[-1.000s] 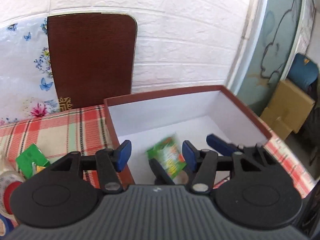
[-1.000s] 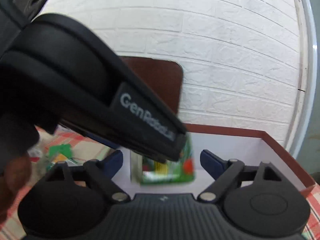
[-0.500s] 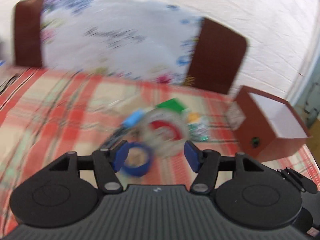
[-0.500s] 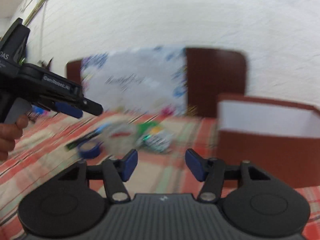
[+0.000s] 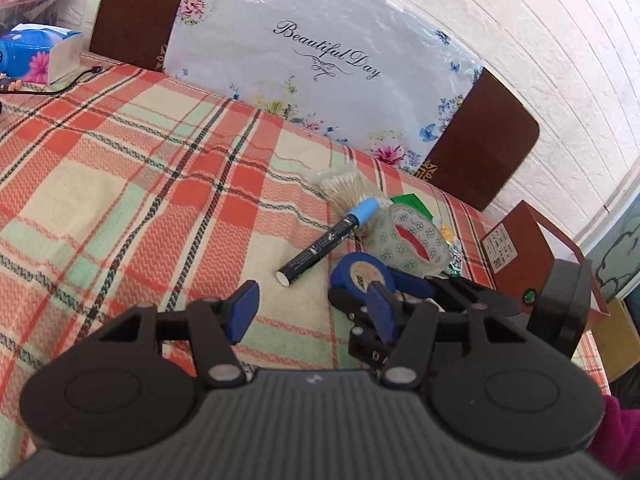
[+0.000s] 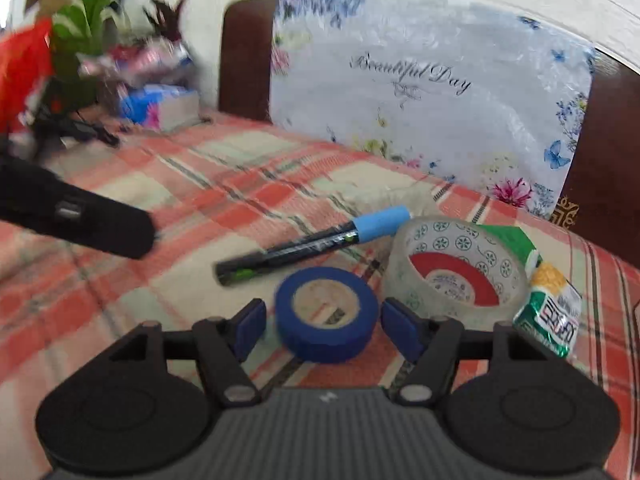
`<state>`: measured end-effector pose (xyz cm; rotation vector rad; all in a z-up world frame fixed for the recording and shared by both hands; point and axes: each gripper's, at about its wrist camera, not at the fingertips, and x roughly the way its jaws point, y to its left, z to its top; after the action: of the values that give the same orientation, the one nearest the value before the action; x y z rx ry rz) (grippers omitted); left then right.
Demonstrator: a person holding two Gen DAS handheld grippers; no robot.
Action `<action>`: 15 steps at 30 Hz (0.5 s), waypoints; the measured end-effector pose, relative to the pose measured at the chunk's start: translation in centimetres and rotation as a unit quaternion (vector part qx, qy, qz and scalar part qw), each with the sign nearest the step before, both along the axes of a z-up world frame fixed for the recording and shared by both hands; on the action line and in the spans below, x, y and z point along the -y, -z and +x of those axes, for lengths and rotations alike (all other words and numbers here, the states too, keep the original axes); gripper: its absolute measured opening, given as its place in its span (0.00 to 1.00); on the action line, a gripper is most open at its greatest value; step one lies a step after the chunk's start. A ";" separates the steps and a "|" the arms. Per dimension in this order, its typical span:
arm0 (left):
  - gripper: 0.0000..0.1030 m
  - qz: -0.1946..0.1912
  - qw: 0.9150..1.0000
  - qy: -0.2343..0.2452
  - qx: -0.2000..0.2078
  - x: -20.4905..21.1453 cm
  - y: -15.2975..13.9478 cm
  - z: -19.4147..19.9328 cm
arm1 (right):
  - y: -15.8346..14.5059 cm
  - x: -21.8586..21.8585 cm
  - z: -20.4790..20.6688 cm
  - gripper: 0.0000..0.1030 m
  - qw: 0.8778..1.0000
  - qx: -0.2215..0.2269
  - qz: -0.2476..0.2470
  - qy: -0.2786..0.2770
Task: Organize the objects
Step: 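Grasp the blue tape roll with the left gripper, then lift the blue tape roll into the brown box and open the left gripper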
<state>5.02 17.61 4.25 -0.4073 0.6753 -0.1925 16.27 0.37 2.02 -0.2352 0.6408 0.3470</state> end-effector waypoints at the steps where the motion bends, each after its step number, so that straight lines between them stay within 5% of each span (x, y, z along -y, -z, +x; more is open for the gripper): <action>1: 0.58 -0.002 1.000 0.008 0.001 0.1 0.1 -0.1 | 0.0 0.4 0.1 0.57 1.000 -0.004 0.019 0.007; 8: 0.58 -0.024 0.994 0.101 -0.019 4.2 0.9 0.4 | -0.2 5.0 -7.2 0.57 0.999 -0.016 0.030 0.022; 15: 0.52 0.006 0.974 0.222 -0.037 11.7 1.7 -0.1 | -0.4 9.7 -15.0 0.65 0.998 0.003 0.007 0.058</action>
<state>4.88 5.89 2.59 -0.2466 0.8364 -0.5990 1.26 -9.34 2.47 -0.1841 0.6433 0.2397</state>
